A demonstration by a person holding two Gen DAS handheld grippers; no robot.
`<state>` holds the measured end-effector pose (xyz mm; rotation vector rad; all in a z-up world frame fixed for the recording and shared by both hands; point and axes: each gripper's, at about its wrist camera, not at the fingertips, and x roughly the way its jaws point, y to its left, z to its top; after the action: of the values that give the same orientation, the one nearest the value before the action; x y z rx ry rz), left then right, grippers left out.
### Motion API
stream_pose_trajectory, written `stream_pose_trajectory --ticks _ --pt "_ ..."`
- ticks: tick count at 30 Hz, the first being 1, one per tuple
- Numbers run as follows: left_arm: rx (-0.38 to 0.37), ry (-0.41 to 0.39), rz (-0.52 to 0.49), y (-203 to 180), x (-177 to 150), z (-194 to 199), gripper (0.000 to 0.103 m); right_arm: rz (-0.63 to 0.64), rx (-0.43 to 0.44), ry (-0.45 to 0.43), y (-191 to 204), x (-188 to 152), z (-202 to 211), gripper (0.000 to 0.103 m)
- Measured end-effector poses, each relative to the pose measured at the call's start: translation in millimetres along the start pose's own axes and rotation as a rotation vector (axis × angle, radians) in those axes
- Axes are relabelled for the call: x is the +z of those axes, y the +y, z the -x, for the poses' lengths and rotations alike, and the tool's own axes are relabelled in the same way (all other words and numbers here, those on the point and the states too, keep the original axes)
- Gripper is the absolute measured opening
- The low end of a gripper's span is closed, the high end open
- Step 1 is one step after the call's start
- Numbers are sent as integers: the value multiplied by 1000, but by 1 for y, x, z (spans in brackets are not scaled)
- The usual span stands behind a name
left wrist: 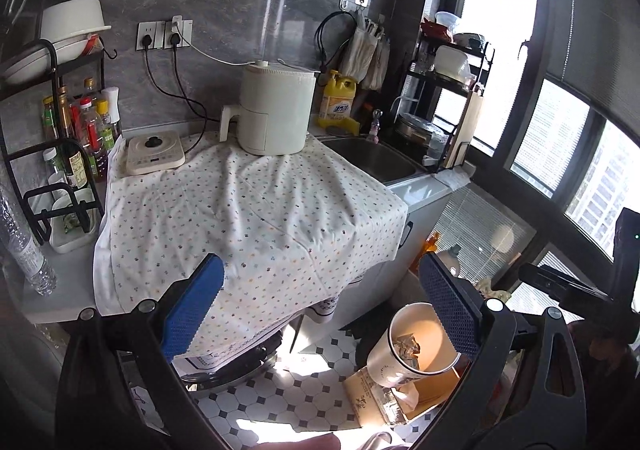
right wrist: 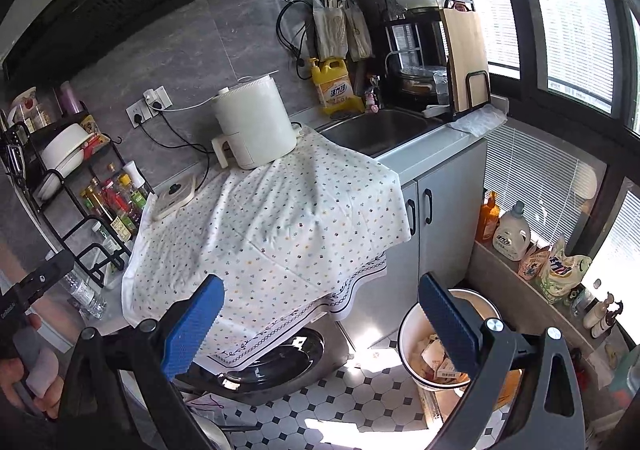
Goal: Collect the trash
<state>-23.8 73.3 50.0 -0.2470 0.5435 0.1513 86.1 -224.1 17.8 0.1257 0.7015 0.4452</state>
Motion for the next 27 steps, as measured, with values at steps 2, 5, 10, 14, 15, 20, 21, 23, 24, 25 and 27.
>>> stream_pose_trajectory --ticks 2,5,10,14,15,20,21,23,24,25,27 --pt "1 -2 3 1 -1 2 97 6 1 0 1 0 0 95" --pt "5 0 -10 1 -1 4 97 10 1 -6 4 1 2 95" --pt "11 -5 -17 3 0 11 97 -1 7 -5 6 -3 2 95" --pt "15 -3 -23 3 -2 14 97 12 11 -14 11 -4 5 95" --pt "17 -1 -25 3 -3 14 97 10 12 -16 11 -4 6 95" --pt "21 6 -11 9 -4 15 97 7 10 -12 12 -5 4 95" --pt "21 8 -11 10 -5 14 97 8 10 -11 12 -6 4 95" --pt "20 9 -15 11 -5 14 97 8 9 -11 13 -7 3 95" --pt "21 9 -15 11 -5 14 97 8 8 -10 13 -7 3 95" --pt "21 10 -16 13 -5 14 97 6 7 -8 14 -8 3 95" --pt "20 8 -12 14 -5 14 97 4 7 -5 15 -9 2 95"
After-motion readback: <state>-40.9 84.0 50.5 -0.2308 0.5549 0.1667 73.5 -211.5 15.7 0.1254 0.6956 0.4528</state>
